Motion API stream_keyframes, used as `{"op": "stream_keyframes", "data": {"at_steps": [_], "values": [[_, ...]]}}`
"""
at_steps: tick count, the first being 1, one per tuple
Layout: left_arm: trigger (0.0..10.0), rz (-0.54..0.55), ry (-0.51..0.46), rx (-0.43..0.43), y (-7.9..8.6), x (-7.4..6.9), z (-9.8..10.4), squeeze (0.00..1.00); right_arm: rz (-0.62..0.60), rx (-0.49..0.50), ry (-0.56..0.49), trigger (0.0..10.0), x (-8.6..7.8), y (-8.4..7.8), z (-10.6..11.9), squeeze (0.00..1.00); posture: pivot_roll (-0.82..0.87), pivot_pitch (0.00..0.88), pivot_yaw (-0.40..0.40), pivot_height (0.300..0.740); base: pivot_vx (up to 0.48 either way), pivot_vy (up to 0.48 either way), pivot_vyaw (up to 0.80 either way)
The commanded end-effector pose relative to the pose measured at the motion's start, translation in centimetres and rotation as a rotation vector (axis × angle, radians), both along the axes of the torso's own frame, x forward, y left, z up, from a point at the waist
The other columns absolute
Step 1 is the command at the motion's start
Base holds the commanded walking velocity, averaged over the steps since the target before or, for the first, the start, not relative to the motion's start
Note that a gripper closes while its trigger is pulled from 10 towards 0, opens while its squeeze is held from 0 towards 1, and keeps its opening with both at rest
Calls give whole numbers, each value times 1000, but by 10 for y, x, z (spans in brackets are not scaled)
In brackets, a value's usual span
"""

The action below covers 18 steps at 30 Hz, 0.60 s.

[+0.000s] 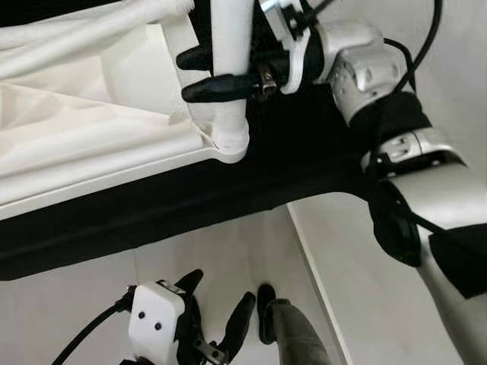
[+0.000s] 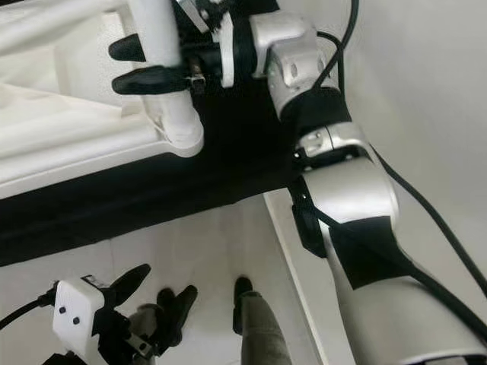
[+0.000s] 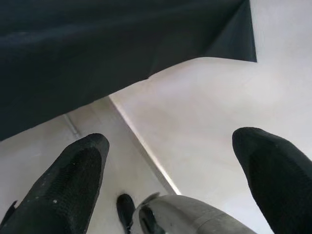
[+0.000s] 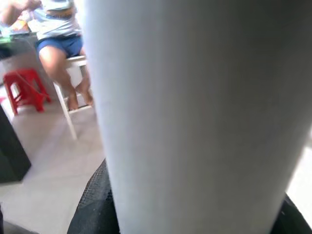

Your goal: Building children table

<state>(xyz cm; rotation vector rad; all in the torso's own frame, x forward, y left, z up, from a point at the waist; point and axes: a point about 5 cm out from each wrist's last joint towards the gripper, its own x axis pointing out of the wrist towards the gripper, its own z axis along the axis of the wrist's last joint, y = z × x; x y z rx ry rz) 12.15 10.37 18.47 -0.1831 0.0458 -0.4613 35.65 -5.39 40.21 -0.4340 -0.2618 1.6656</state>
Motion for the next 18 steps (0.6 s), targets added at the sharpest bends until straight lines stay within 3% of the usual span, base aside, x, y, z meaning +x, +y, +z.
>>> {"op": "stream_keyframes", "data": {"at_steps": [1,14,15,18], "values": [[10000,1,24,-3,-1,-2,-3,0,-38,-70,122,10000,9,1,-27,0,0,527,-40,740,0,0,0],[10000,2,20,-4,-2,-2,-2,0,-51,-10,178,10000,11,4,-32,0,2,528,-42,740,0,0,0],[10000,4,19,-3,-2,-2,-2,0,37,20,161,10000,7,1,-34,0,8,527,-36,740,0,0,0],[10000,5,18,-2,-2,-1,-2,0,83,28,139,10000,5,-2,-36,0,10,527,-33,740,0,0,0]]}}
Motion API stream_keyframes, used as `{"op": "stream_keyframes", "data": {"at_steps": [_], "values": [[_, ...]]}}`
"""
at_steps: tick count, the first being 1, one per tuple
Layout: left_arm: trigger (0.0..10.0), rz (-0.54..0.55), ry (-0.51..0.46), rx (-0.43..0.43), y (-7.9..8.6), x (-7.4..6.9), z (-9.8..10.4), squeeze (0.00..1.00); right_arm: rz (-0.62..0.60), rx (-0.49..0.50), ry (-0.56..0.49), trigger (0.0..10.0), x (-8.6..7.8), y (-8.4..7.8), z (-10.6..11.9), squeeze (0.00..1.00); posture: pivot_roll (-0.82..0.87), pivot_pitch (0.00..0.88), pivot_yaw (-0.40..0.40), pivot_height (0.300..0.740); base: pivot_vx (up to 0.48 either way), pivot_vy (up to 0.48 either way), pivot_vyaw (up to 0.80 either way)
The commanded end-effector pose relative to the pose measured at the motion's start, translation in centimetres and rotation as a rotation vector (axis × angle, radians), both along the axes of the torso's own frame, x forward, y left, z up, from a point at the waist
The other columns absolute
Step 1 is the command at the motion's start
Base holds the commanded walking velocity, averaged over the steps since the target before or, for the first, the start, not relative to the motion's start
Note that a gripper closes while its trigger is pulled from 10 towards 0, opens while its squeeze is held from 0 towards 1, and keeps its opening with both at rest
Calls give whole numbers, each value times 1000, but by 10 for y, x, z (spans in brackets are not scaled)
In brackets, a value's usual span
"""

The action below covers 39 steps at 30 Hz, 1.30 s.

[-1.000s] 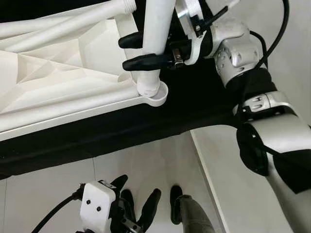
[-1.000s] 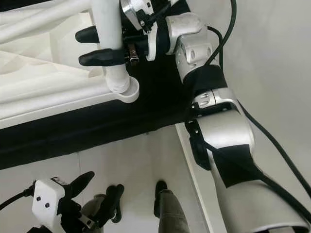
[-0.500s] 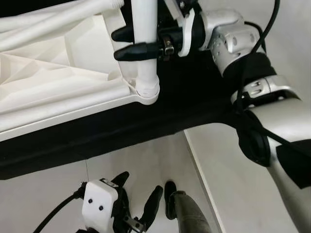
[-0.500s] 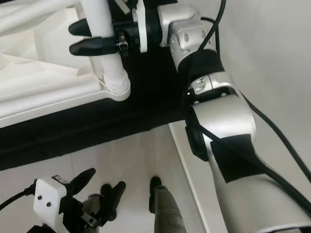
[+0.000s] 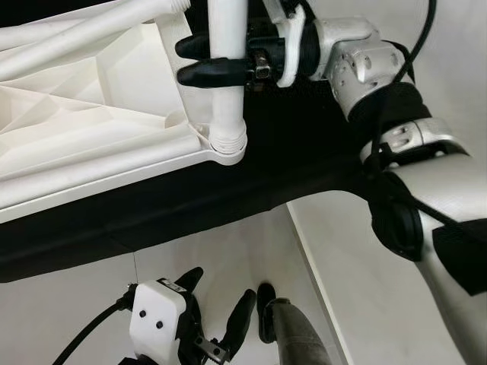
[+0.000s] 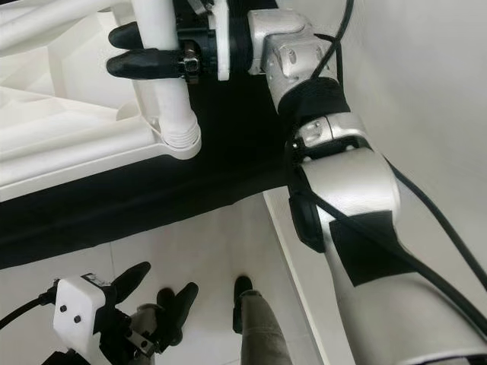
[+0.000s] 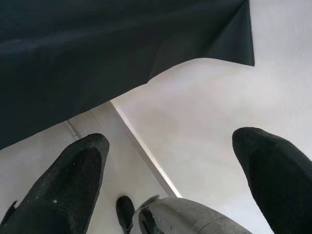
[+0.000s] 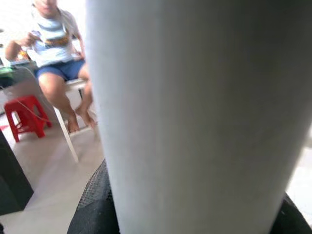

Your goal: Building children table

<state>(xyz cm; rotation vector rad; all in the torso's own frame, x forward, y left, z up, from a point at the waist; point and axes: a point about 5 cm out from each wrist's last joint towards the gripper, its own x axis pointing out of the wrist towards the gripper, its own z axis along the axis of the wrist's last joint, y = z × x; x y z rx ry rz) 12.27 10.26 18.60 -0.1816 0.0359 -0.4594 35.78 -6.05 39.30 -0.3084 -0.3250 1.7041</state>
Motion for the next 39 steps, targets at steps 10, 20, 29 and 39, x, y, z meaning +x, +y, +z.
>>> {"op": "stream_keyframes", "data": {"at_steps": [10,20,29,39], "values": [[10000,2,26,3,0,-1,-3,0,19,-170,37,10000,4,6,-37,0,9,524,-31,740,0,0,0],[10000,7,24,3,0,-1,-2,0,-2,-275,-38,10000,4,9,-39,0,1,521,-39,740,0,0,0],[10000,9,24,2,0,0,-2,0,-54,-273,-15,10000,7,12,-40,0,-2,513,-40,740,0,0,0],[10000,13,23,2,0,1,-2,0,-208,-209,62,10000,18,9,-48,0,-2,506,-38,740,0,0,0]]}}
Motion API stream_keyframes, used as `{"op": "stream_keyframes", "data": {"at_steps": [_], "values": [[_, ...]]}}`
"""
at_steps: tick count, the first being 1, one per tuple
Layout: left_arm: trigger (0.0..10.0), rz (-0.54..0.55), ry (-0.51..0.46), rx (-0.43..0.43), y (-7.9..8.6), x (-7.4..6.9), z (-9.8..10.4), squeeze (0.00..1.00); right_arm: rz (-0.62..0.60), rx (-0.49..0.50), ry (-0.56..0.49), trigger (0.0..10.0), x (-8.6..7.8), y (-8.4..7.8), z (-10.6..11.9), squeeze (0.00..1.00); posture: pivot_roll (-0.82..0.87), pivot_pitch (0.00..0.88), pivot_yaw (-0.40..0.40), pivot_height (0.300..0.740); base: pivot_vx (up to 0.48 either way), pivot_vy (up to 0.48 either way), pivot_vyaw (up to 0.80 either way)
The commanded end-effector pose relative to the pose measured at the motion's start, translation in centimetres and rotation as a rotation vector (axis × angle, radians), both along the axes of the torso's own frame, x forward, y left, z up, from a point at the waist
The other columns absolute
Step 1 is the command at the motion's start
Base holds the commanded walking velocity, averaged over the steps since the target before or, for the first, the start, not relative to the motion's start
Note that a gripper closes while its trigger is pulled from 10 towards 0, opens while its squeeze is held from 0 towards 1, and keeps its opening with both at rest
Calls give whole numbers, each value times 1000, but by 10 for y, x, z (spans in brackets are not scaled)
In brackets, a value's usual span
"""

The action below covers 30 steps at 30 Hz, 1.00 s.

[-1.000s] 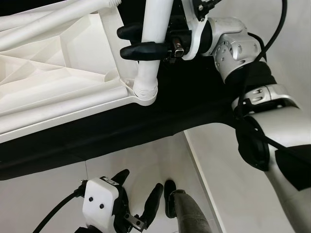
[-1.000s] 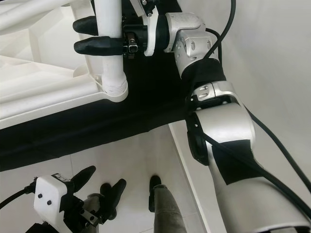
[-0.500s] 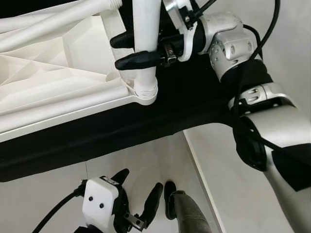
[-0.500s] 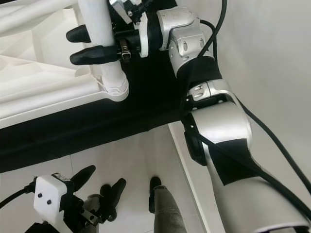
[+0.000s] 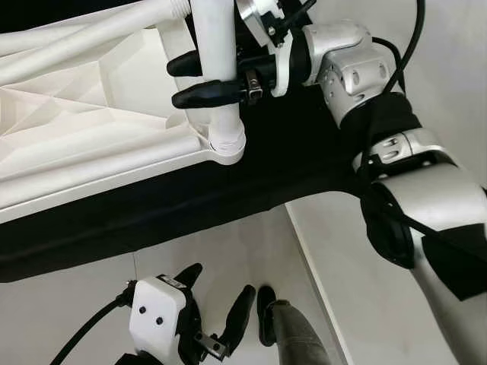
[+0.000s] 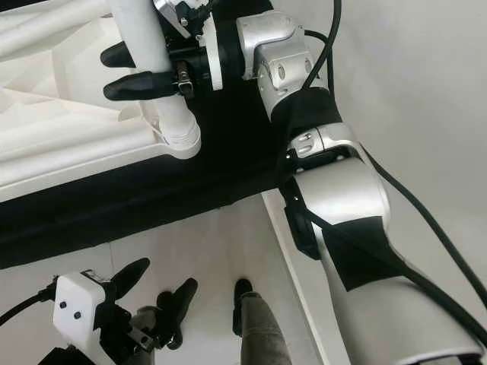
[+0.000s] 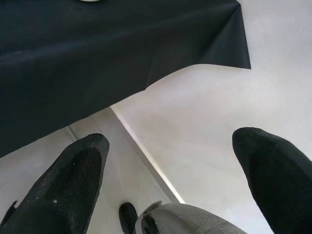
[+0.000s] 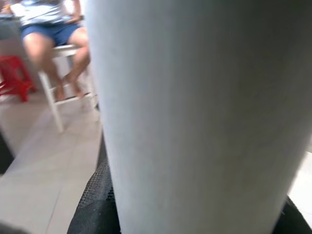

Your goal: Building children table

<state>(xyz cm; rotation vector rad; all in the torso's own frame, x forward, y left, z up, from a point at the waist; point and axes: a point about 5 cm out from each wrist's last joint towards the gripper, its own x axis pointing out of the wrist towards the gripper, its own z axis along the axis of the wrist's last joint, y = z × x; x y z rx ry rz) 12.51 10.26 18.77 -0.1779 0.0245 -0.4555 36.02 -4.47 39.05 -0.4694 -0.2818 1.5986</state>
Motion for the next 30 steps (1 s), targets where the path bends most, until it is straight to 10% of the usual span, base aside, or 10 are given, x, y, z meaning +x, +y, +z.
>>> {"op": "stream_keyframes", "data": {"at_steps": [1,30], "values": [[10000,9,35,1,0,-2,-4,0,-128,-78,164,10000,17,-8,-47,0,-3,502,-37,740,0,0,0],[10000,17,27,15,6,6,-6,0,-590,116,186,10000,21,-19,-97,0,-4,478,-12,740,0,0,0]]}}
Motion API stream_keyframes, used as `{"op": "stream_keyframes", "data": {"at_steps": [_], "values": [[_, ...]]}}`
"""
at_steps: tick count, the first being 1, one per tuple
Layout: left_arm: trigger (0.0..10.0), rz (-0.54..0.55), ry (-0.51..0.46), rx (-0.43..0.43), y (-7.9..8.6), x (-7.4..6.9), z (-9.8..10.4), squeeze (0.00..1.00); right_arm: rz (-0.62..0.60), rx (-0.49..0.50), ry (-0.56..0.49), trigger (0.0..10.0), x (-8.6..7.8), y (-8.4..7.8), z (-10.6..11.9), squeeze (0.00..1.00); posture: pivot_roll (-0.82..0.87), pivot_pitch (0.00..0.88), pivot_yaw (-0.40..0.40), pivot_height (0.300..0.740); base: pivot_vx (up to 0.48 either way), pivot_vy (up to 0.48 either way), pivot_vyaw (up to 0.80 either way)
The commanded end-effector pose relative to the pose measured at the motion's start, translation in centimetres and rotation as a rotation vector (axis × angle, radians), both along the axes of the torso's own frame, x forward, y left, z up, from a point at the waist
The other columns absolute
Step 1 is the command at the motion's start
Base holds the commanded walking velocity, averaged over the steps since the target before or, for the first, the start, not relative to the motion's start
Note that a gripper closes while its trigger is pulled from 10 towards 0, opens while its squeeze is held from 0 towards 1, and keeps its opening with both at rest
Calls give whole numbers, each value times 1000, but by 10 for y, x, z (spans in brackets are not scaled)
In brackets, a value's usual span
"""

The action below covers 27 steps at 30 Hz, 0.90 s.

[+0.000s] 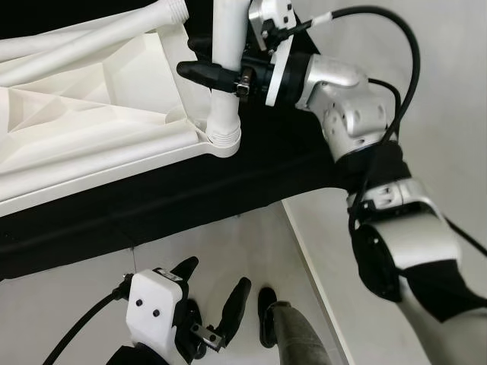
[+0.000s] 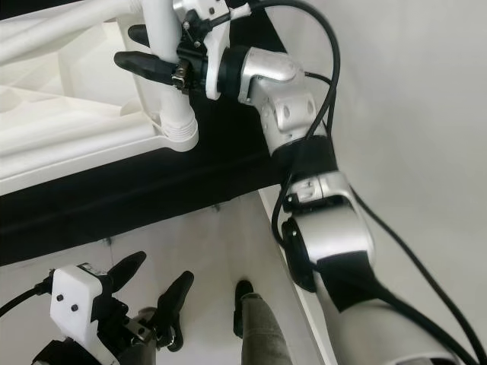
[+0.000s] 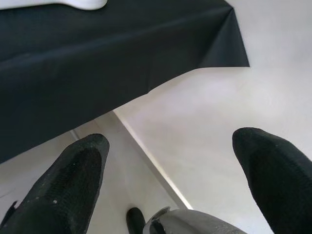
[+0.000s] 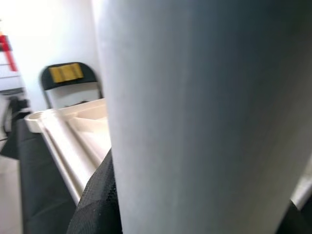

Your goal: Building children table

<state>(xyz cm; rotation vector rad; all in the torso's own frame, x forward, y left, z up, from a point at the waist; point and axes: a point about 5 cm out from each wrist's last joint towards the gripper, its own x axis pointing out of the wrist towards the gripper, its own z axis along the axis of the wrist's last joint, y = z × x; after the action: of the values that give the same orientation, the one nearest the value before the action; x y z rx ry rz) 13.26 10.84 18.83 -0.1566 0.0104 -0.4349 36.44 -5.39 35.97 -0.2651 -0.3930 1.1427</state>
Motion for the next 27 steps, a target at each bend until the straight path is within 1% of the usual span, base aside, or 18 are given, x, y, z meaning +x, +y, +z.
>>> {"op": "stream_keyframes", "data": {"at_steps": [1,7,9,13,16,17,18,20,22,23,27], "values": [[10000,-5,44,-3,0,-1,-6,0,-159,-141,237,10000,16,-10,-66,0,-4,478,-12,740,0,0,0],[10000,-4,42,-1,2,1,-7,0,-228,-140,271,10000,12,-9,-77,0,-8,471,-6,740,0,0,0],[10000,-5,42,-1,3,3,-8,0,-270,-151,285,10000,10,-9,-84,0,-11,468,-5,740,0,0,0],[10000,-3,41,-1,3,4,-8,0,-304,-158,295,10000,11,-9,-86,0,-11,462,-7,740,0,0,0],[10000,2,37,1,4,6,-9,0,-408,-139,317,10000,13,-12,-87,0,-10,459,-13,740,0,0,0],[10000,2,37,1,4,6,-9,0,-408,-139,317,10000,13,-12,-87,0,-10,459,-13,740,0,0,0],[10000,4,36,1,4,6,-9,0,-445,-134,321,10000,14,-13,-87,0,-10,458,-14,740,0,0,0],[10000,4,36,1,4,6,-9,0,-445,-134,321,10000,14,-13,-87,0,-10,458,-14,740,0,0,0],[10000,6,33,1,4,7,-9,0,-515,-106,332,10000,14,-16,-88,0,-11,457,-15,740,0,0,0],[10000,6,33,1,4,7,-9,0,-515,-106,332,10000,14,-16,-88,0,-11,457,-15,740,0,0,0],[10000,7,31,1,5,8,-9,0,-578,-72,340,10000,14,-20,-89,0,-13,455,-15,740,0,0,0]]}}
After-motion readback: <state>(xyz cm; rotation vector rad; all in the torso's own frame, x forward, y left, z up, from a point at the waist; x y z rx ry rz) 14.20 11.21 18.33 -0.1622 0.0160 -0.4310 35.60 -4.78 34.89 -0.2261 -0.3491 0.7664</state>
